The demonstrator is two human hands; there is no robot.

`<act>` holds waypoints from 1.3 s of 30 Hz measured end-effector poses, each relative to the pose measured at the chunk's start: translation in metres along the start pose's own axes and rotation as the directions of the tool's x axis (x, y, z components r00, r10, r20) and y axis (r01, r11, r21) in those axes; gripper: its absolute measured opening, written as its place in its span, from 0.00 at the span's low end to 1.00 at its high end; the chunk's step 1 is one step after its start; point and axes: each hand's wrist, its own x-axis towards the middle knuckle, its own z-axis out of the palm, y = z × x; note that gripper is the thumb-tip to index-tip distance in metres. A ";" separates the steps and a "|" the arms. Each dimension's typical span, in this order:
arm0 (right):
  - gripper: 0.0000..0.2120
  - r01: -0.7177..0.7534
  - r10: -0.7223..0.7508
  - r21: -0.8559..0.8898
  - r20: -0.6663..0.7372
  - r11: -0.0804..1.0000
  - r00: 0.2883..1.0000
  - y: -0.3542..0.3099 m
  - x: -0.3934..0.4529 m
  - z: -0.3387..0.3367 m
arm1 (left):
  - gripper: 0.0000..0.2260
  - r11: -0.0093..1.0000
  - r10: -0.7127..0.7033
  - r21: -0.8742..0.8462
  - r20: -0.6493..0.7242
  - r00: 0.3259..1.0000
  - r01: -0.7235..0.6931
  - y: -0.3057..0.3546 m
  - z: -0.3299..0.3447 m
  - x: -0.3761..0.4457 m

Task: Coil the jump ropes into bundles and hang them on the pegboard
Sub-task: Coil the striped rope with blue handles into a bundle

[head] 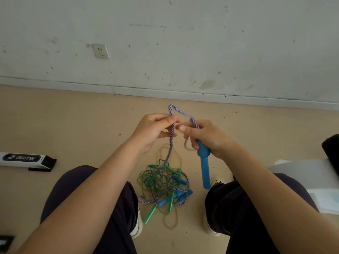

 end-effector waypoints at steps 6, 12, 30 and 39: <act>0.11 -0.014 0.031 -0.205 0.081 0.979 0.996 0.001 -0.001 0.012 | 0.12 0.999 0.034 -0.008 -0.065 0.997 -0.034 -0.006 0.002 0.003; 0.08 0.129 -0.129 0.014 -0.012 0.992 0.992 -0.004 0.002 0.002 | 0.24 0.977 -0.061 0.208 0.074 0.995 0.044 -0.011 -0.009 0.004; 0.04 0.102 -0.100 -0.031 0.055 0.994 0.993 -0.005 -0.001 -0.004 | 0.08 0.998 0.068 -0.005 0.066 0.995 -0.068 0.006 -0.001 -0.003; 0.10 0.129 -0.130 -0.149 0.003 0.980 0.992 -0.004 0.000 0.001 | 0.15 0.996 0.040 0.082 0.039 0.998 -0.043 0.003 -0.008 0.001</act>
